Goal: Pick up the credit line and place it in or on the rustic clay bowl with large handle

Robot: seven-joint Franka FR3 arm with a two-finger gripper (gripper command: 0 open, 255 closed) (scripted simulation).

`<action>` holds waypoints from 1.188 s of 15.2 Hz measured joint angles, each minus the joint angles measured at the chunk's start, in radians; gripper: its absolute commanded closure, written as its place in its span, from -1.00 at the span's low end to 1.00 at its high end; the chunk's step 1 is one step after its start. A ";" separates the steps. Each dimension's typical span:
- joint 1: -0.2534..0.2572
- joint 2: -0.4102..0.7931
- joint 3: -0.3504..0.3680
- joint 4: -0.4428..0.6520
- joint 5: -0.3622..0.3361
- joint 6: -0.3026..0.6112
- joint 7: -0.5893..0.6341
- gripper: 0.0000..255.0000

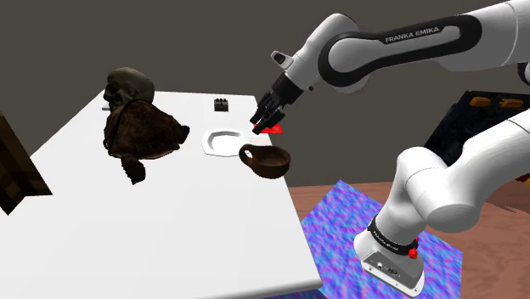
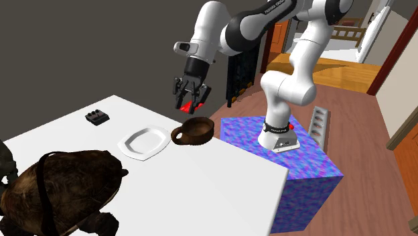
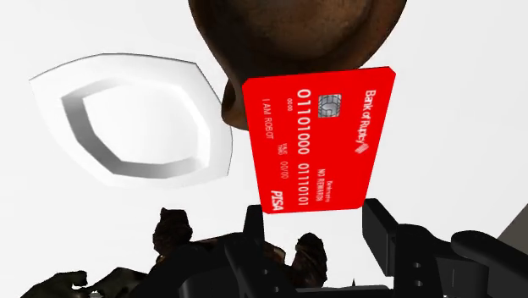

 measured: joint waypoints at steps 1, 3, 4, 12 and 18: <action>-0.003 -0.003 -0.014 -0.007 0.000 0.000 -0.018 1.00; -0.003 -0.011 -0.025 -0.031 0.004 0.014 -0.035 1.00; -0.001 -0.008 -0.031 -0.040 0.008 0.025 -0.045 1.00; 0.043 0.043 -0.070 -0.106 0.062 0.139 -0.114 1.00; 0.076 0.075 -0.098 -0.134 0.099 0.200 -0.159 1.00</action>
